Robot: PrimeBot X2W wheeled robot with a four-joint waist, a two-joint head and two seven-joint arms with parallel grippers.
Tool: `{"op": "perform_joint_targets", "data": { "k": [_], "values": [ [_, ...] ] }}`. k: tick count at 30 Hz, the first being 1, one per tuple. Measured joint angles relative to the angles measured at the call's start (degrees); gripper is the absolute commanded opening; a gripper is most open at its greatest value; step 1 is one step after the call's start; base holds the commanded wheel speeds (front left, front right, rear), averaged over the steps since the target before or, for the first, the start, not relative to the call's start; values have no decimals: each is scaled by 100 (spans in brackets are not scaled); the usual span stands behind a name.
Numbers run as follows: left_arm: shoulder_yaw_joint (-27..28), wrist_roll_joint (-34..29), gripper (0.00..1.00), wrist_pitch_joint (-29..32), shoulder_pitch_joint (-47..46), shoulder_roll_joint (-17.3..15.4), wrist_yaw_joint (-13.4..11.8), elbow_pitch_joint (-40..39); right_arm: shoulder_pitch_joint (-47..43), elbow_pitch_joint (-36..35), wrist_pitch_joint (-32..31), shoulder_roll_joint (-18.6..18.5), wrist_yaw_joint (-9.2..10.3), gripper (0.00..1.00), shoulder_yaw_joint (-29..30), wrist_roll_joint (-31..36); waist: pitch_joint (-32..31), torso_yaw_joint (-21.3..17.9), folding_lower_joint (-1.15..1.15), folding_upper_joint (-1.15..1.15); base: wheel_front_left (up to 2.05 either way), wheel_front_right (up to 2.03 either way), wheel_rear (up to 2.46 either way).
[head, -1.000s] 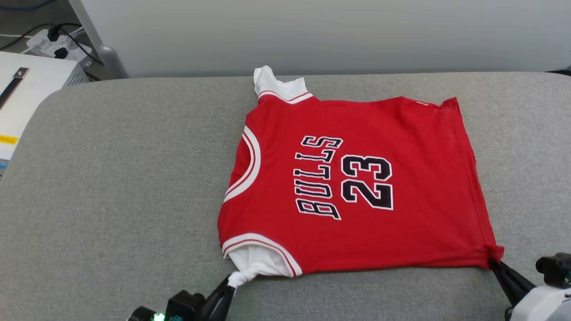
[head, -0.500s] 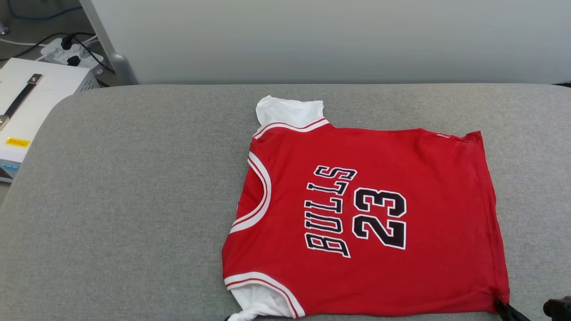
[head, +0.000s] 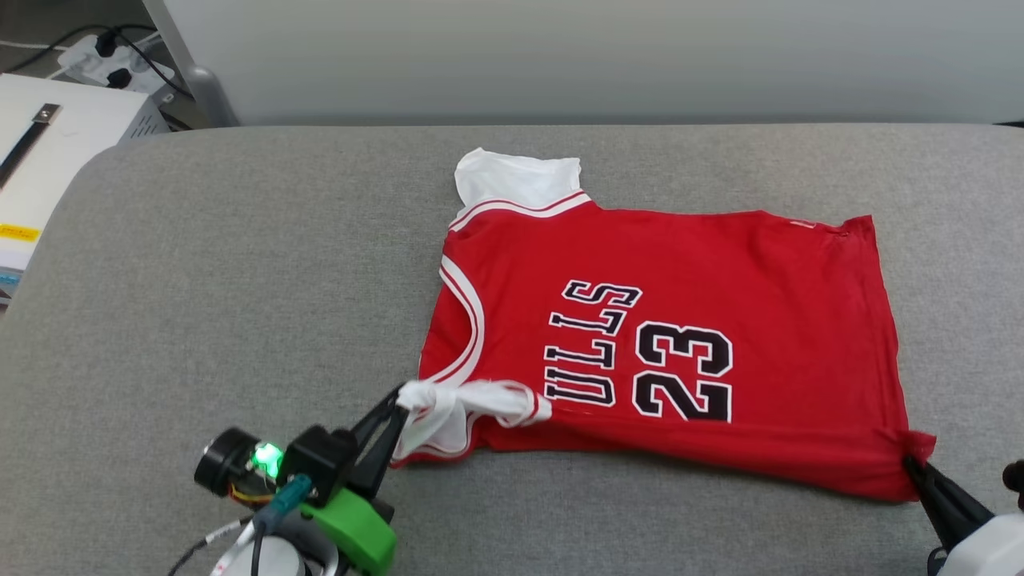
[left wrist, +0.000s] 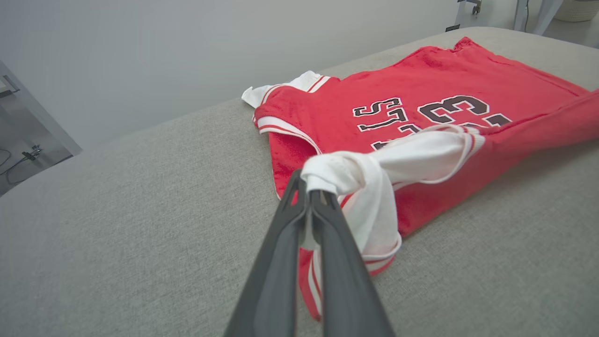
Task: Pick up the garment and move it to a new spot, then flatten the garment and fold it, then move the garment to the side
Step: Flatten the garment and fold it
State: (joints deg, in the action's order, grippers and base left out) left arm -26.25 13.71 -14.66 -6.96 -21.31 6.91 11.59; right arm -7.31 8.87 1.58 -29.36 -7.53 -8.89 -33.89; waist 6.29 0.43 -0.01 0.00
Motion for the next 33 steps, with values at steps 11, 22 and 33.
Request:
{"op": "perform_joint_targets", "data": {
  "k": [11,22,33],
  "values": [
    [-1032,647,0,52,-1932,-226,43,1263,1341,347,-514,-10,0,0,-97,29,605,-160,0,0,0,0,0],
    [-1864,1472,0,-31,-2599,-133,43,2554,2331,1655,-481,86,-1,0,-726,-59,1127,-292,0,0,0,0,0],
    [-1693,1739,100,-38,-2597,-112,44,2401,2495,2008,18,-40,0,100,-1222,-514,927,-203,1,0,0,0,0]
  ]
}}
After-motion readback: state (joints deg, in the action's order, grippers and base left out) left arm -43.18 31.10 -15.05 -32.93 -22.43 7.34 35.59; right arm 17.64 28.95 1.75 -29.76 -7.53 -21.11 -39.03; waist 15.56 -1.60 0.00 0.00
